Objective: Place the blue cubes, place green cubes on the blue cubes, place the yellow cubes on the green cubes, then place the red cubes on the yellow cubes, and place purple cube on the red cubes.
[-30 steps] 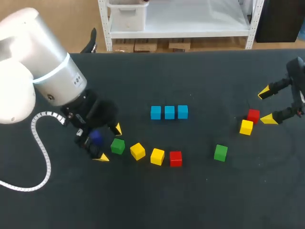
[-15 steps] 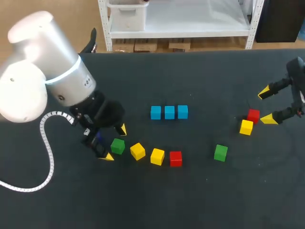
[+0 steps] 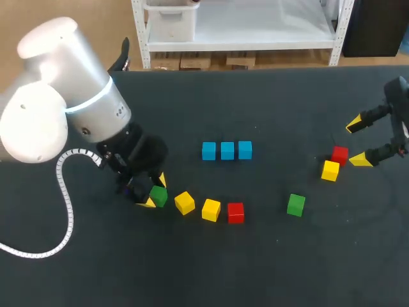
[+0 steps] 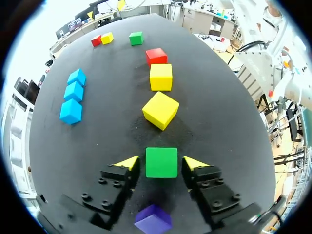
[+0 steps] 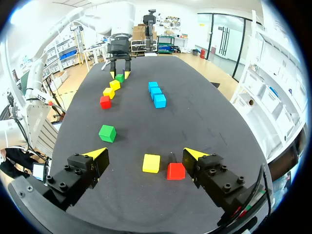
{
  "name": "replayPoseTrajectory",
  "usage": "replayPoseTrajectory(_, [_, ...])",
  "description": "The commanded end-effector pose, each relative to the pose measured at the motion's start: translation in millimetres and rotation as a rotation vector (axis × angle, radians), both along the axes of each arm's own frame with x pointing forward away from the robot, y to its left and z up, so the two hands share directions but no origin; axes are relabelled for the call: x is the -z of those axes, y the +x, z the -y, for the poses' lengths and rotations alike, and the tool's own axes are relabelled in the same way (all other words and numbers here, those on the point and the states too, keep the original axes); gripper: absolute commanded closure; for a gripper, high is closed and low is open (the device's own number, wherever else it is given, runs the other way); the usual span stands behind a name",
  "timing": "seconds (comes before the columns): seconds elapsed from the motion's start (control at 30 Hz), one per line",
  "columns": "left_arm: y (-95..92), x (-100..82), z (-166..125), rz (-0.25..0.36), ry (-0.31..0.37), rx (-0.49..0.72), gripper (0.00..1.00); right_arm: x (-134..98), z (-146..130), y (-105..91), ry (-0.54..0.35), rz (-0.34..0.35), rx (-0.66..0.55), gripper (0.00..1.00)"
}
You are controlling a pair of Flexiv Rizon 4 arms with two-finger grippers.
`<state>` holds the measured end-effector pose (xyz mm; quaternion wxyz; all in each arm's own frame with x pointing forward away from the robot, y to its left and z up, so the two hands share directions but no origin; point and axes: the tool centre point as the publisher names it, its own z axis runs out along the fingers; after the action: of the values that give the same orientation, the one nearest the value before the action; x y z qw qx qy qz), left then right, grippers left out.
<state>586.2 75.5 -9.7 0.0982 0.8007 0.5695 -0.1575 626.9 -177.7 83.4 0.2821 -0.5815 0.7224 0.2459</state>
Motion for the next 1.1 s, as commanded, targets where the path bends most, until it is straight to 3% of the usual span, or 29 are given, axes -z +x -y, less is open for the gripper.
replayPoseTrajectory(0.03, [3.7, 2.7, 0, -0.004, 0.006, -0.004, 1.0, 1, 0, 0.5, 0.002, 0.001, -0.001, 0.0])
replayPoseTrajectory(0.2, [6.5, -1.8, 1, -0.002, -0.004, -0.023, 1.0, 1, 0, 0.5, 0.002, 0.001, -0.001, 0.0])
replayPoseTrajectory(0.4, [16.9, -27.4, 2, 0.011, -0.029, -0.078, 1.0, 1, 0, 0.5, 0.002, 0.001, -0.001, 0.0])
replayPoseTrajectory(0.73, [57.9, -68.8, 14, 0.014, -0.05, -0.24, 1.0, 1, 0, 0.5, 0.002, 0.001, -0.001, 0.0])
replayPoseTrajectory(1.1, [91.4, -76.4, 49, 0.05, -0.061, -0.237, 1.0, 1, 0, 0.5, 0.002, 0.001, -0.001, 0.0])
